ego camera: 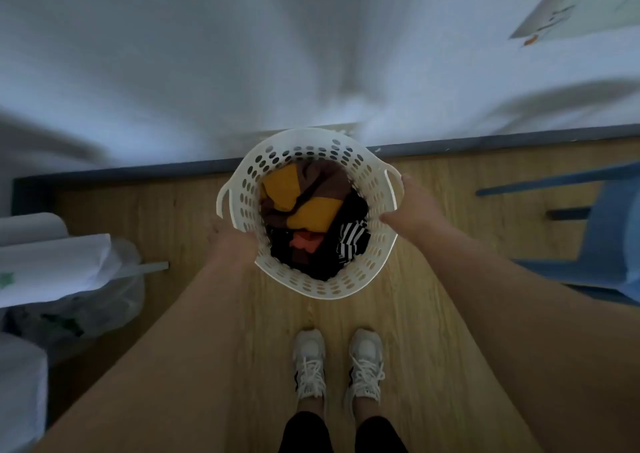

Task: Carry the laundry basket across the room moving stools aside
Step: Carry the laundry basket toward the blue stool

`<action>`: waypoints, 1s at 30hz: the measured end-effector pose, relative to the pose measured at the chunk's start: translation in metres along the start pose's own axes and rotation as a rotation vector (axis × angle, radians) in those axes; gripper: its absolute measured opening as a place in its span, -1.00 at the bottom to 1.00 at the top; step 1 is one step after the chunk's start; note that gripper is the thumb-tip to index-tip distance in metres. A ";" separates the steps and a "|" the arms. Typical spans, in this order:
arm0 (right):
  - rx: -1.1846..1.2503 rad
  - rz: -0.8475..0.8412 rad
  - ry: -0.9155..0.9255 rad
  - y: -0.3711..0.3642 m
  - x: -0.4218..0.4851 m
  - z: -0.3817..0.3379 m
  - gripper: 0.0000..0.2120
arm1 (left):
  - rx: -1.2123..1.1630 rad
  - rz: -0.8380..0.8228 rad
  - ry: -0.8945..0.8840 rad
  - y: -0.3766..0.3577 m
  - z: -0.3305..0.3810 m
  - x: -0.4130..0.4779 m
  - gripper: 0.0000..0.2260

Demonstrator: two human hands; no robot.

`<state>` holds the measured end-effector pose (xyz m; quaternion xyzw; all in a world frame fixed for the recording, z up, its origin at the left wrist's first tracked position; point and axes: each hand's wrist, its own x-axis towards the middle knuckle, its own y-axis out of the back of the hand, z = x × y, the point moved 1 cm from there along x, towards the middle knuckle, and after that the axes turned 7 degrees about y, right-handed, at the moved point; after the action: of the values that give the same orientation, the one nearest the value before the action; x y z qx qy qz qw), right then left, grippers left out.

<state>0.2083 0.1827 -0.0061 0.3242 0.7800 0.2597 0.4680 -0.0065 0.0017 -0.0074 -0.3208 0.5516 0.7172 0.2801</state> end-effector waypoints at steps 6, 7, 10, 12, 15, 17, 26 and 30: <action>0.145 -0.025 -0.112 -0.009 0.015 0.002 -0.14 | -0.186 -0.072 0.030 -0.004 0.005 0.006 -0.50; 0.159 -0.023 -0.115 -0.009 0.017 0.003 -0.14 | -0.201 -0.078 0.038 -0.002 0.007 0.007 -0.54; 0.198 -0.048 -0.133 -0.010 0.021 0.006 -0.14 | -0.209 -0.104 0.061 0.003 0.008 0.014 -0.63; 0.233 -0.084 -0.145 -0.012 0.023 0.008 -0.10 | -0.229 -0.125 0.081 0.007 0.008 0.018 -0.63; 0.300 -0.098 -0.166 -0.014 0.027 0.010 -0.14 | -0.275 -0.149 0.104 0.010 0.008 0.019 -0.63; 0.322 -0.107 -0.191 -0.016 0.028 0.010 -0.23 | -0.273 -0.165 0.103 0.009 0.006 0.019 -0.64; 0.301 -0.194 -0.309 -0.027 -0.009 0.036 -0.33 | -0.179 -0.245 0.107 -0.010 -0.003 -0.003 -0.67; 0.316 -0.176 -0.363 -0.019 -0.037 0.063 -0.36 | -0.185 -0.257 0.110 -0.015 -0.005 -0.015 -0.73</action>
<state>0.2727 0.1486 -0.0257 0.3655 0.7392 0.0304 0.5649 0.0150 -0.0006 -0.0058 -0.4521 0.4519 0.7046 0.3081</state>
